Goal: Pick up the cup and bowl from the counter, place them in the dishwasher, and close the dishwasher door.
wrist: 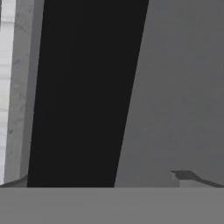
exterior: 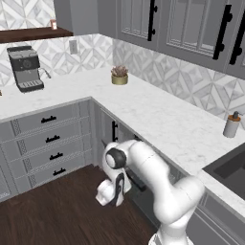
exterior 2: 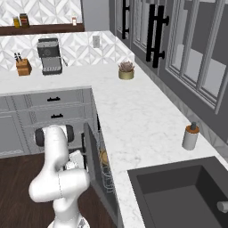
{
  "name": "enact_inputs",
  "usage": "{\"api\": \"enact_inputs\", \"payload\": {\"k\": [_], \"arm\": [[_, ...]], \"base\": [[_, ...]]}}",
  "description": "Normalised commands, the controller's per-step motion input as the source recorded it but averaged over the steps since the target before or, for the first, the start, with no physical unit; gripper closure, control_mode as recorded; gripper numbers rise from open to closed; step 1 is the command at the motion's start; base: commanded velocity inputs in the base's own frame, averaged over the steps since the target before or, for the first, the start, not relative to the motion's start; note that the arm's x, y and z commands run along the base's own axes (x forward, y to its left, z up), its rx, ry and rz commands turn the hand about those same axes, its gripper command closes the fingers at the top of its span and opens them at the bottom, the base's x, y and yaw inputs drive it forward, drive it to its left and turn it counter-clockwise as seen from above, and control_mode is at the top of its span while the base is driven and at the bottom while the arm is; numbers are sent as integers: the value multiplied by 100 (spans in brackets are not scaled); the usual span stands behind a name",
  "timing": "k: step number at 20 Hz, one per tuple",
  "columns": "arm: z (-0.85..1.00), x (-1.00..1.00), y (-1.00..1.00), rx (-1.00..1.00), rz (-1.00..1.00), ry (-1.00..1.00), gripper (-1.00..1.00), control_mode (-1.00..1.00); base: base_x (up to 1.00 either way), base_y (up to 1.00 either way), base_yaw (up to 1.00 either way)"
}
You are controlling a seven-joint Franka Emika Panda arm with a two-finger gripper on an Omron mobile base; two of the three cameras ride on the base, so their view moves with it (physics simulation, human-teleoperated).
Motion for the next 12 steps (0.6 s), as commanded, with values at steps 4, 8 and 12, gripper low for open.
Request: {"api": "enact_inputs", "payload": {"k": [4, 8, 12], "arm": [[0, 42, -100, 0, 7, 8, -100, -100], [-25, 28, -100, 3, 8, 2, -100, -100], [-41, 22, -100, 5, 9, 0, -100, -100]], "base": [[0, 0, 0], [0, 0, 0], [0, 0, 0]]}}
